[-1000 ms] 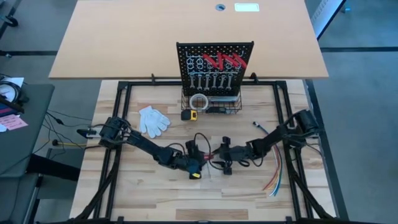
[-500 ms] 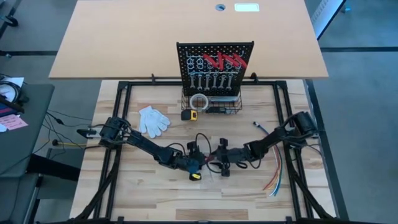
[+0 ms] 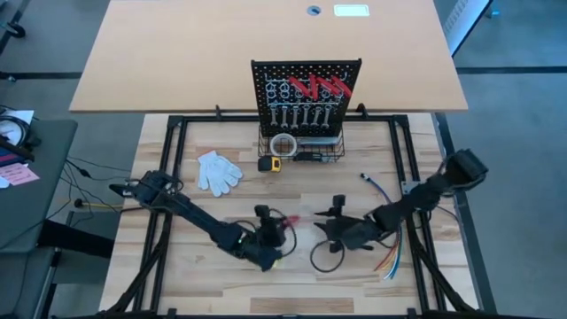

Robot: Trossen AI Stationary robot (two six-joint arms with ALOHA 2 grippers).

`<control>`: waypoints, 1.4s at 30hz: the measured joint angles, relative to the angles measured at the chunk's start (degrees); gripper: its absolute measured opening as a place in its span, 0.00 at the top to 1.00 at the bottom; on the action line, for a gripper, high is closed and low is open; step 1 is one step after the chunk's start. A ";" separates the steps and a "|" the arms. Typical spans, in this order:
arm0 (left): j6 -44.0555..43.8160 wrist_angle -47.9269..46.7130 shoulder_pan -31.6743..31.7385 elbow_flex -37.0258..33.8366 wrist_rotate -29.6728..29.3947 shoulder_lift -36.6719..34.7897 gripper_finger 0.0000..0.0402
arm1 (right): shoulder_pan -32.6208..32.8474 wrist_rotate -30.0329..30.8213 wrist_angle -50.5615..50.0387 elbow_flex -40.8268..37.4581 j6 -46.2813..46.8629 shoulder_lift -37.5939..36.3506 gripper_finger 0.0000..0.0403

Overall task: Hang tools onto peg board
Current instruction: Hang the red allen wrench on the peg board

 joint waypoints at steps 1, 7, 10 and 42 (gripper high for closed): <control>3.08 -0.28 -0.76 1.24 -7.06 -0.57 0.80 | 0.64 0.79 0.07 0.00 -0.03 -0.67 0.62; 34.14 0.10 0.43 10.08 -26.14 -3.77 0.80 | 2.46 1.93 0.76 0.02 -0.25 -0.23 0.63; 45.30 0.27 3.63 14.43 -26.39 -5.78 0.80 | 2.40 1.93 0.78 0.02 -0.25 1.87 0.63; 35.05 -41.51 14.11 32.70 -11.59 -19.46 1.00 | 5.64 9.92 -5.14 0.15 0.54 2.40 0.63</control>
